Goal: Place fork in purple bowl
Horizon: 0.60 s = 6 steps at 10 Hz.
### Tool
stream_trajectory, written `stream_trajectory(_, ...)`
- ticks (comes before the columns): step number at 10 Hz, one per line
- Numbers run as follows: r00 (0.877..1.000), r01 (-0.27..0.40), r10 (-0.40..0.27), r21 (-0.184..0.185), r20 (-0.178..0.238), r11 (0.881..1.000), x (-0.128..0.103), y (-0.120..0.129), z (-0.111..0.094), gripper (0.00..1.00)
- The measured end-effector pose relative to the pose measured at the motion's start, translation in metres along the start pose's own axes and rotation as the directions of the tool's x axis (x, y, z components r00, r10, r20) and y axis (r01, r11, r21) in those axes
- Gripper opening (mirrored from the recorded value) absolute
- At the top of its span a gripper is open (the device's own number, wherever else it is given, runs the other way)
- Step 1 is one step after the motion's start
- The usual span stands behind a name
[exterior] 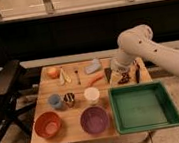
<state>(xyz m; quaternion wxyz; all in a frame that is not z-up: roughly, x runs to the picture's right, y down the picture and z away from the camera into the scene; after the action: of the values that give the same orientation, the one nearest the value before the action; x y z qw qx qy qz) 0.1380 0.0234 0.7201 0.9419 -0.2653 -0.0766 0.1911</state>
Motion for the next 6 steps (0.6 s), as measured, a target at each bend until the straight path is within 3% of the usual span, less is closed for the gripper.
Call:
stream_trajectory(2, 1.000, -0.017, 0.017, 0.003, -0.006, 1.000, 0.005, -0.001, 0.001, 0.65)
stream_trajectory(3, 0.996, -0.093, 0.093, 0.019, 0.006, 0.995, 0.014, -0.010, -0.001, 0.65)
stream_trajectory(4, 0.989, -0.148, 0.147, 0.037, 0.022, 0.988, 0.019, -0.019, -0.007, 0.65)
stream_trajectory(6, 0.981, -0.187, 0.182, 0.054, 0.072, 0.981, 0.014, -0.042, -0.016, 0.65)
